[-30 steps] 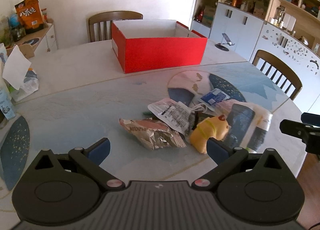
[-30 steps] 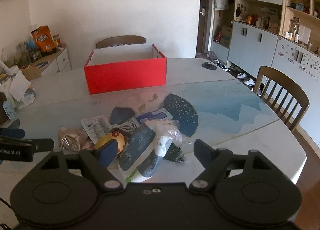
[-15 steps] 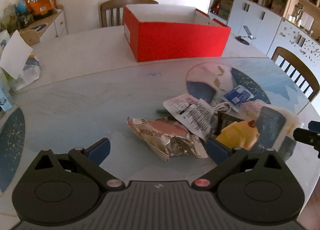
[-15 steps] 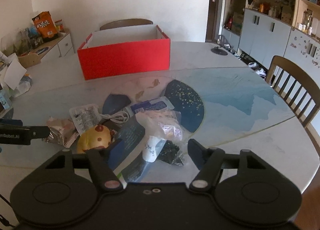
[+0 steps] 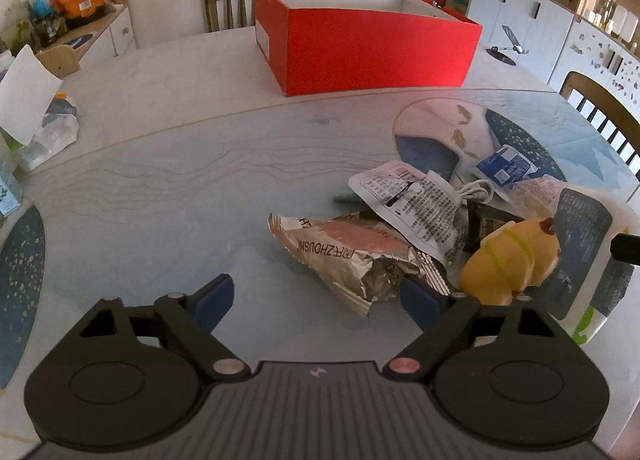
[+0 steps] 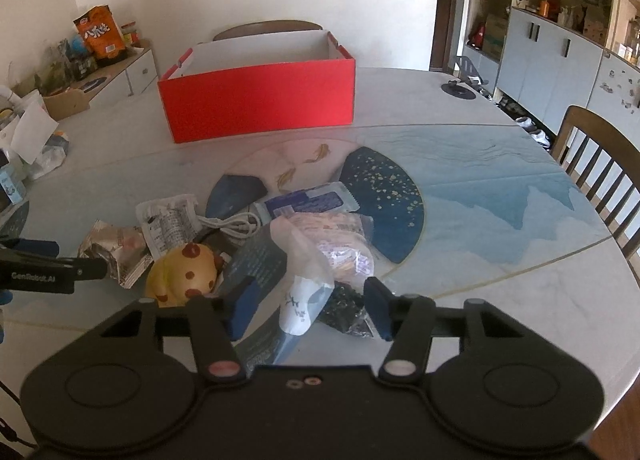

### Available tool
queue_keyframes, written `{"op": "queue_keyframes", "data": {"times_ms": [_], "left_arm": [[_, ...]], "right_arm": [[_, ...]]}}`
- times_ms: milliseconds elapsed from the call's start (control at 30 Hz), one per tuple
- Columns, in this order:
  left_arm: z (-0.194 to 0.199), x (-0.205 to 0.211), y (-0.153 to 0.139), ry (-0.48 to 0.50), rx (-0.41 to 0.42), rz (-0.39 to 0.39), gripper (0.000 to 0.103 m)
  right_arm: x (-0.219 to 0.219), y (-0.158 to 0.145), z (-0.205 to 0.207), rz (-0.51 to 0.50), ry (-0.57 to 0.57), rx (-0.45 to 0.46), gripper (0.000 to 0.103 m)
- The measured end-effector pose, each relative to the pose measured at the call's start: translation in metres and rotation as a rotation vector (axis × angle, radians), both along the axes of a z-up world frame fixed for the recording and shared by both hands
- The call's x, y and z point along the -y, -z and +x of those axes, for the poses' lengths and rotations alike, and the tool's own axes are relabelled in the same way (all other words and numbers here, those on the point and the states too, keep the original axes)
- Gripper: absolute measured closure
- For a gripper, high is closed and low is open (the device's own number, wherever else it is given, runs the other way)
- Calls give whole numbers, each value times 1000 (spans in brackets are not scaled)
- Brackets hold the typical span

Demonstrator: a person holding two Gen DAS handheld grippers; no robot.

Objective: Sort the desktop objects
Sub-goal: 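Close the left tool on the crumpled foil snack bag while the right tool grasps the white bottle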

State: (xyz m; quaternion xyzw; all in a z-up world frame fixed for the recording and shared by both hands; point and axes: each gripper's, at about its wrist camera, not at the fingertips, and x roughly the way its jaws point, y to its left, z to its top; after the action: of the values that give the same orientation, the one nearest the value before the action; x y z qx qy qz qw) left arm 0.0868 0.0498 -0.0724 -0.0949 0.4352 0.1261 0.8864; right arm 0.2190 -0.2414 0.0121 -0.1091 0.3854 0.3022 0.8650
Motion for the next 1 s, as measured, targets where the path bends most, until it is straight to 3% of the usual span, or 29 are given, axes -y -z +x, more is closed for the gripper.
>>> {"op": "queue_keyframes", "data": {"times_ms": [100,267,533,667,1000], "left_arm": [[3,-1,1,4,-2,-5,19],[6,0,2,15,-1,-19,35],[9,0,1,26,5,-43,48],[9,2,1,38,6,-54,62],[8,3,0,26,11,-64,76]], "right_arm": [[-1,1,2,-1,-6,-1,50],[-1,1,4,1,-11,-4,57],[-3,2,6,-2,-16,-12,64],[-3,3,8,-3,-14,-18,70],[-1,2,9,1,-13,-27,78]]}}
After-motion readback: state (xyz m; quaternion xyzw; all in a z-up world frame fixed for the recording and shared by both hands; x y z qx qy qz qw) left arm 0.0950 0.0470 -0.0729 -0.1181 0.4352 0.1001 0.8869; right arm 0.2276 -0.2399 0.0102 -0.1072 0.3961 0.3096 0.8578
